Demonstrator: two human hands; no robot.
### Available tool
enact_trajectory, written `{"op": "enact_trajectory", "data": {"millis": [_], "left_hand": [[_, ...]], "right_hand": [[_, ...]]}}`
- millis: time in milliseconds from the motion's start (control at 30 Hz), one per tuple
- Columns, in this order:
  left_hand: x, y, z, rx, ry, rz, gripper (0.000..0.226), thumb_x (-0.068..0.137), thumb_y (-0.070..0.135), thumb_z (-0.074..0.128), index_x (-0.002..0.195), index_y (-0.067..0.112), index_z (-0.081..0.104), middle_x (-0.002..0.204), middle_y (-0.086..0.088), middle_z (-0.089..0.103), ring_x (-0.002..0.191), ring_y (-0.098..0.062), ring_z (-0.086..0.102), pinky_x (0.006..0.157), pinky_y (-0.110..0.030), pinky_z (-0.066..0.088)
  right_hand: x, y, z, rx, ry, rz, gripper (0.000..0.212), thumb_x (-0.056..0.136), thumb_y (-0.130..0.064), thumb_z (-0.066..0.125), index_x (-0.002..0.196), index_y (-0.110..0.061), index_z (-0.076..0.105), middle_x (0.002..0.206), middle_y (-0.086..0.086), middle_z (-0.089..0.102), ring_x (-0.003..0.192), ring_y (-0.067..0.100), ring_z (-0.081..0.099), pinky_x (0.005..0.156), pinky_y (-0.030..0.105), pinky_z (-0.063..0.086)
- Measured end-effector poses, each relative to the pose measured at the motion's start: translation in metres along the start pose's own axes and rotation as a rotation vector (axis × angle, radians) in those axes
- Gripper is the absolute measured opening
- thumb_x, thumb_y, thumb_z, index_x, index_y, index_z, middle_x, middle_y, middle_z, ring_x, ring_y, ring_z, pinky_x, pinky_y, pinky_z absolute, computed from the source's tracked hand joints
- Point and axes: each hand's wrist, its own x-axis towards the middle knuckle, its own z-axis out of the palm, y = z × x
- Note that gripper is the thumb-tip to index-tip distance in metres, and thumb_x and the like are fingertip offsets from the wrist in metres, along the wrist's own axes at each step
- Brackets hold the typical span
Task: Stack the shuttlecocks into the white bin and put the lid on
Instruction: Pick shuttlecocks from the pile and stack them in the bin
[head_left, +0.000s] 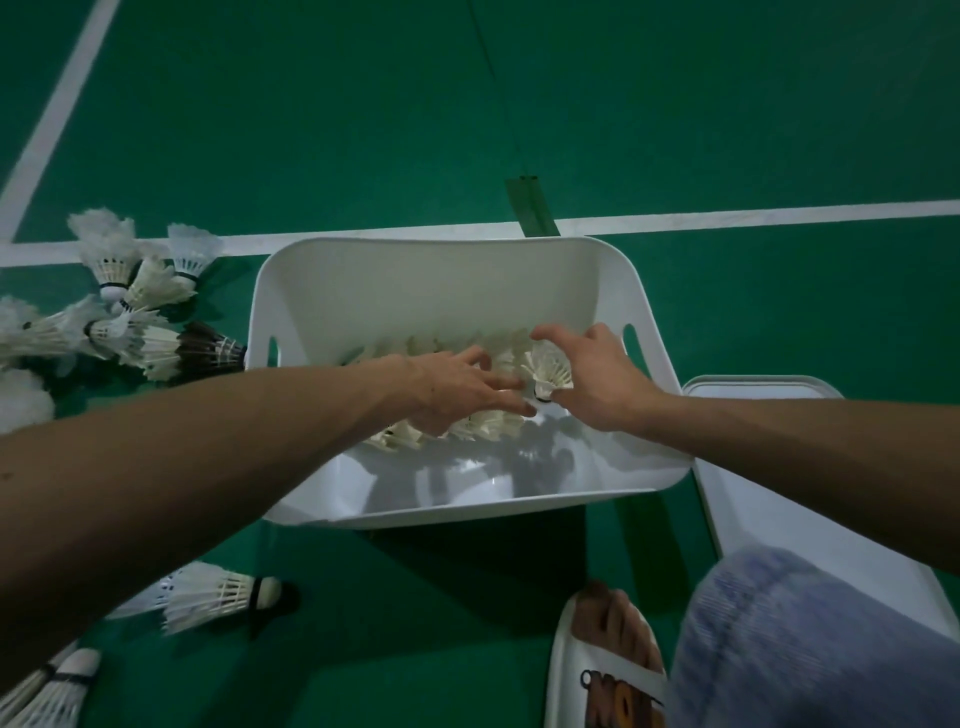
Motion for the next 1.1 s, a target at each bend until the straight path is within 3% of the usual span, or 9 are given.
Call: {"op": "enact_trajectory", "data": {"millis": [100,267,367,533,733,867,967,1033,1100], "left_hand": [[0.005,0.000,0.003,0.044,0.039,0.013,0.098,0.080,0.000,0.059,0.146,0.050,0.006,0.156,0.011,0.006,0.124,-0.027,0.026,0.100,-0.042,0.041],[0.007,-0.005,-0.001,0.036,0.094,0.044,0.092,0.081,0.004,0.060,0.148,0.045,0.012,0.149,0.009,0.019,0.117,-0.023,0.028,0.098,-0.031,0.037],[0.007,-0.009,-0.003,0.009,0.091,0.054,0.091,0.077,0.024,0.075,0.146,0.044,0.020,0.148,0.008,0.022,0.121,-0.022,0.027,0.096,-0.027,0.031],[0.000,-0.013,-0.004,-0.071,0.071,0.071,0.104,0.059,0.057,0.081,0.145,0.042,0.024,0.148,0.008,0.025,0.123,-0.020,0.027,0.100,-0.025,0.021],[-0.012,-0.011,-0.005,-0.105,0.081,0.054,0.115,0.056,0.062,0.079,0.149,0.038,0.015,0.154,0.005,0.019,0.132,-0.022,0.022,0.111,-0.033,0.015],[-0.029,-0.012,0.002,-0.240,0.158,-0.055,0.111,0.058,0.063,0.078,0.146,0.043,0.015,0.148,0.003,0.020,0.129,-0.020,0.025,0.107,-0.040,0.032],[-0.042,-0.009,0.013,-0.368,0.211,-0.205,0.090,0.067,0.065,0.070,0.141,0.039,0.027,0.141,0.002,0.030,0.120,-0.017,0.041,0.098,-0.037,0.045],[-0.049,-0.006,0.017,-0.570,0.215,-0.308,0.081,0.071,0.061,0.069,0.138,0.033,0.033,0.138,0.000,0.039,0.108,-0.016,0.052,0.092,-0.038,0.049],[-0.055,0.000,0.022,-0.931,0.106,-0.383,0.083,0.073,0.054,0.071,0.142,0.032,0.030,0.138,-0.003,0.041,0.095,-0.020,0.061,0.075,-0.038,0.058]], "right_hand": [[-0.001,-0.001,-0.001,-0.016,-0.018,0.007,0.059,0.086,-0.020,0.069,0.133,-0.032,0.037,0.124,0.014,0.040,0.108,0.034,0.051,0.092,0.043,0.050],[-0.004,-0.006,-0.005,-0.008,-0.037,-0.012,0.056,0.082,-0.026,0.073,0.125,-0.022,0.038,0.102,0.011,0.056,0.084,0.028,0.057,0.063,0.033,0.049],[-0.005,-0.007,-0.004,-0.032,-0.075,0.015,0.053,0.085,-0.024,0.070,0.124,-0.019,0.035,0.090,0.011,0.056,0.067,0.023,0.054,0.047,0.026,0.039],[-0.003,-0.009,0.000,-0.071,-0.143,0.079,0.055,0.087,-0.028,0.069,0.125,-0.017,0.031,0.096,0.014,0.057,0.071,0.025,0.055,0.060,0.033,0.044],[-0.004,-0.009,0.005,0.006,-0.206,0.149,0.063,0.082,-0.033,0.074,0.130,-0.015,0.038,0.115,0.012,0.059,0.089,0.028,0.058,0.071,0.034,0.049],[-0.004,-0.005,0.015,0.159,-0.231,0.235,0.059,0.079,-0.027,0.077,0.126,-0.014,0.043,0.112,0.009,0.058,0.090,0.026,0.062,0.077,0.040,0.058],[-0.003,-0.004,0.016,0.306,-0.269,0.289,0.060,0.080,-0.017,0.077,0.129,-0.013,0.042,0.121,0.008,0.053,0.093,0.026,0.062,0.076,0.041,0.060],[-0.001,-0.003,0.016,0.332,-0.290,0.300,0.061,0.081,-0.013,0.075,0.131,-0.012,0.040,0.122,0.009,0.051,0.093,0.026,0.061,0.076,0.039,0.060],[0.001,-0.004,0.017,0.370,-0.294,0.322,0.059,0.082,-0.010,0.073,0.131,-0.012,0.039,0.114,0.008,0.050,0.090,0.023,0.059,0.076,0.038,0.059]]}}
